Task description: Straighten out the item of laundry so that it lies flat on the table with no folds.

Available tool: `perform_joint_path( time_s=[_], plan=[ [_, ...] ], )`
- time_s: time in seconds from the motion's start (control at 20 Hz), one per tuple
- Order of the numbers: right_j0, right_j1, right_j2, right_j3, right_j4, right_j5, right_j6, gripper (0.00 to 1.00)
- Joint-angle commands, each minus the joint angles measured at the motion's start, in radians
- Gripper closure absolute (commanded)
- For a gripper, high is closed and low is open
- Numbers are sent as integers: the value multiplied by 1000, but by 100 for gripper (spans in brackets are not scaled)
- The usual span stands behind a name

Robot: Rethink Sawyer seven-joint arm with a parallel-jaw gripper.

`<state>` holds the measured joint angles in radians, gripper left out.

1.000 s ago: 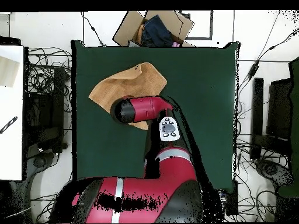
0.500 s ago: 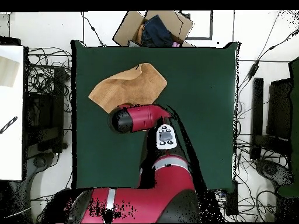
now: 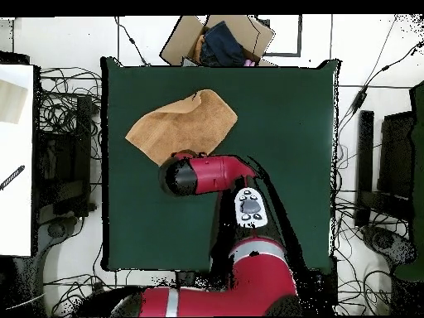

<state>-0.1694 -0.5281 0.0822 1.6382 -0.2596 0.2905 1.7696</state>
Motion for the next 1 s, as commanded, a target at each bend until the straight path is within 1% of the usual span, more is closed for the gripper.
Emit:
perform_joint_path(
  time_s=[0.05,0.35,0.5,0.65,0.75,0.85,0.9,1.0],
  plan=[
    [-64,-93,112,102,45,110,55,0],
    [-106,-103,143,115,39,130,27,0],
    [-100,-112,129,130,17,130,28,0],
    [-117,-112,143,167,3,80,41,0],
    [-143,-103,178,207,-2,4,61,0],
    [-174,-88,226,246,-8,-82,83,0],
    [-204,-76,268,268,-12,-130,88,0],
    [-232,-54,314,281,-31,-193,91,0]
  ],
)
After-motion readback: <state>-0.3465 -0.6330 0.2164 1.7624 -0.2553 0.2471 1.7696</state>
